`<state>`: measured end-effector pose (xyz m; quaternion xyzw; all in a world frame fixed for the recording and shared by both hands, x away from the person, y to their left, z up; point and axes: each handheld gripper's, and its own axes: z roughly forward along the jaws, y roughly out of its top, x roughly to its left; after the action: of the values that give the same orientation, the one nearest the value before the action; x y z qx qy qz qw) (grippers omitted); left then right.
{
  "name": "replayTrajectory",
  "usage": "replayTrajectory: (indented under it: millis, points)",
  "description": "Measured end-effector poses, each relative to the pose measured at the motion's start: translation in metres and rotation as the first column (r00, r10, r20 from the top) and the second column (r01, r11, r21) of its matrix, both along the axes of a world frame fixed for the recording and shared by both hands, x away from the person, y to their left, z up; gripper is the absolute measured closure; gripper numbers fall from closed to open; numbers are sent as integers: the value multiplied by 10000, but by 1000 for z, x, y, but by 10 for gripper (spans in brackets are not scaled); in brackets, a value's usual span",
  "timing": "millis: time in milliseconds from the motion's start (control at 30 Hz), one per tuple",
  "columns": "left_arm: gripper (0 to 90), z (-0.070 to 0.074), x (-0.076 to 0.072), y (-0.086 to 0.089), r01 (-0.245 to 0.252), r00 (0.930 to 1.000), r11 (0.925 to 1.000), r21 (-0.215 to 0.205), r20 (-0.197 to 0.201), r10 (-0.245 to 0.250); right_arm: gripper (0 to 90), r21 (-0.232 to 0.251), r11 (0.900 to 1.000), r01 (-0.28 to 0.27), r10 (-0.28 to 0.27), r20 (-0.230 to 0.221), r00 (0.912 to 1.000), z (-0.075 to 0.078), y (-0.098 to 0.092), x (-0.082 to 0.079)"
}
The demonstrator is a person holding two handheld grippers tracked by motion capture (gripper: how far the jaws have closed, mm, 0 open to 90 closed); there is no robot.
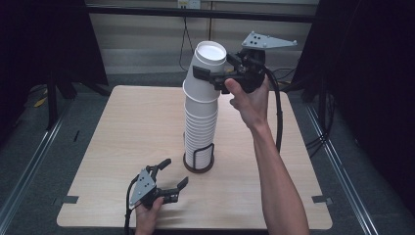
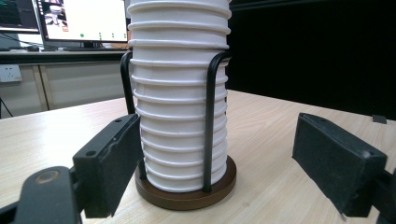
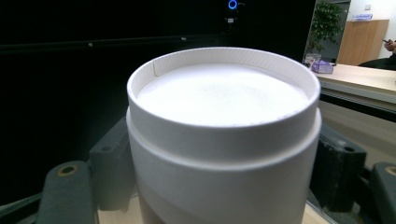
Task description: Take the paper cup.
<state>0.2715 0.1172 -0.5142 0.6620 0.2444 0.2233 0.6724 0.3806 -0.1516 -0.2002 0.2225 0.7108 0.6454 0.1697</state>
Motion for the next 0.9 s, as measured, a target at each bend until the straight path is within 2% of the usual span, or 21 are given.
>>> replayTrajectory:
  millis: [367, 900]
  points:
    - [156, 0, 0, 0, -9, 10000, 10000, 8, -11, 9, 228, 562, 9984, 20, -32, 228, 9997, 6, -7, -3]
    - [156, 0, 0, 0, 1, 10000, 10000, 6, 0, -1, 230, 920, 9957, 93, -140, 503, 9986, 13, -15, -9]
